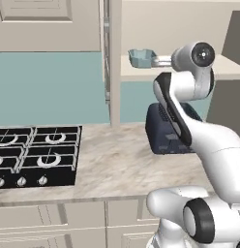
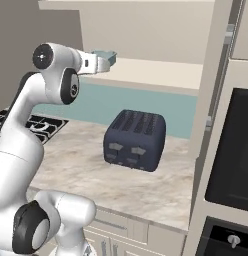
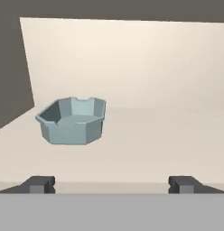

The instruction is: Retrieve the tupperware and aluminum foil from the cabinet and place them on the dining counter near the plate with lemon and shrimp to prepare for storing leftovers.

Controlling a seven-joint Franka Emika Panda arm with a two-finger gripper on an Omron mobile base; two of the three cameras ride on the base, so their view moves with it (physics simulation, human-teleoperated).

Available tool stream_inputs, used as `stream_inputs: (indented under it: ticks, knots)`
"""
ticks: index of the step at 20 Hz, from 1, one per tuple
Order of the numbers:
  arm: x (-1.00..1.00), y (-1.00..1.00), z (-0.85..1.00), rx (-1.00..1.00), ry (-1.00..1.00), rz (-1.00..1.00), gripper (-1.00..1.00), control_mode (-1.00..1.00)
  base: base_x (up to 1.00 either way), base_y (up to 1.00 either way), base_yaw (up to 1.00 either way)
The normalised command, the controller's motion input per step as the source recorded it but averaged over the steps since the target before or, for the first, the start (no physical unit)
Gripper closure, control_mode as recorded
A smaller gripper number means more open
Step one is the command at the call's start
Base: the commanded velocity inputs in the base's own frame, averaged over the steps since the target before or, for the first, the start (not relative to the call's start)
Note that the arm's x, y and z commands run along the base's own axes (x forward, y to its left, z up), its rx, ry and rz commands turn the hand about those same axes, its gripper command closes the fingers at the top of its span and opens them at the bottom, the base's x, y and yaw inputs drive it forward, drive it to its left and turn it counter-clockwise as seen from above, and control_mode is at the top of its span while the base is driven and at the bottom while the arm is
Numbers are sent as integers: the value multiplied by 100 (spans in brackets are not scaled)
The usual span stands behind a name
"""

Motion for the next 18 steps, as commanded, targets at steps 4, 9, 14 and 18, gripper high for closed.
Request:
stream_inputs:
  ticks: [4, 9, 14, 18]
  knots:
    - [40, -5, 20, 14, 1, -6, -100, -100, 0, 0, 0]
    - [32, -13, 12, 13, 3, -1, -100, -100, 0, 0, 0]
    - [43, -6, 0, 8, 10, 0, -100, -100, 0, 0, 0]
    - [48, 0, 0, 3, 11, 0, -100, -100, 0, 0, 0]
